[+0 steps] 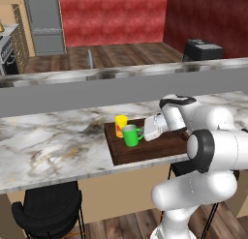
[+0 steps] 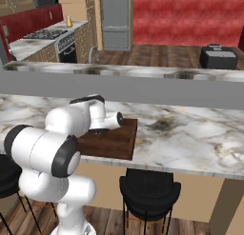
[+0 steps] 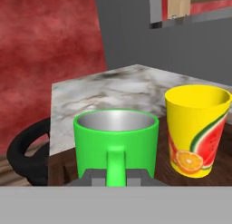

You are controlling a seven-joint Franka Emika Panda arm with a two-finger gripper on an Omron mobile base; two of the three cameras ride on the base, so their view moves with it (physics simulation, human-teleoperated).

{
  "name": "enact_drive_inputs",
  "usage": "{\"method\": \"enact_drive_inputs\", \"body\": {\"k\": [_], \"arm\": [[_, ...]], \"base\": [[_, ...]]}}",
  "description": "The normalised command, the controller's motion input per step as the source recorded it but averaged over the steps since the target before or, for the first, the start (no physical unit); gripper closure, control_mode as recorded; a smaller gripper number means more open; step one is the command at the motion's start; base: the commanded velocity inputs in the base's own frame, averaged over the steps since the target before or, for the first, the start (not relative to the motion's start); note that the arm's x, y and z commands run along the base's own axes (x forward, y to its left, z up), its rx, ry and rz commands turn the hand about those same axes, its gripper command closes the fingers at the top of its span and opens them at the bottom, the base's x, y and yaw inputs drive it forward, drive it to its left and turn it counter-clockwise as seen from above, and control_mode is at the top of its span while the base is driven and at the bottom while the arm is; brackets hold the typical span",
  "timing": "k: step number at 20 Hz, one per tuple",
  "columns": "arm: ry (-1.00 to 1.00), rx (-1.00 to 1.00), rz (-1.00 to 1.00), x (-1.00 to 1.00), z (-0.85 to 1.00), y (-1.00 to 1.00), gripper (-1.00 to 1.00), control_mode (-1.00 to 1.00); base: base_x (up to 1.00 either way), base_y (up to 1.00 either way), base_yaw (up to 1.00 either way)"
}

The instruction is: There is a tray on the dining counter. Grab the cup, mug, and pitcher and place them on the tray. The pitcher may be placed next to the tray if it cannot fit the tray.

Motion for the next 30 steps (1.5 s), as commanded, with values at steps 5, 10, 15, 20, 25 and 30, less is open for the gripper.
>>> {"method": "enact_drive_inputs", "body": {"k": [5, 10, 15, 20, 25, 30], "arm": [[0.00, 0.00, 0.00, 0.12, -0.03, 0.08, 1.00, -1.00], [0.00, 0.00, 0.00, 0.10, -0.06, 0.07, 1.00, -1.00], [0.00, 0.00, 0.00, 0.05, -0.07, 0.04, 1.00, -1.00], [0.00, 0.00, 0.00, 0.09, -0.11, 0.02, 1.00, -1.00], [0.00, 0.00, 0.00, 0.12, -0.08, 0.02, 1.00, -1.00], [0.00, 0.00, 0.00, 0.12, -0.11, 0.00, 1.00, -1.00]], "base": [[0.00, 0.00, 0.00], [0.00, 0.00, 0.00], [0.00, 0.00, 0.00], [0.00, 0.00, 0.00], [0.00, 0.00, 0.00], [0.00, 0.00, 0.00]]}}
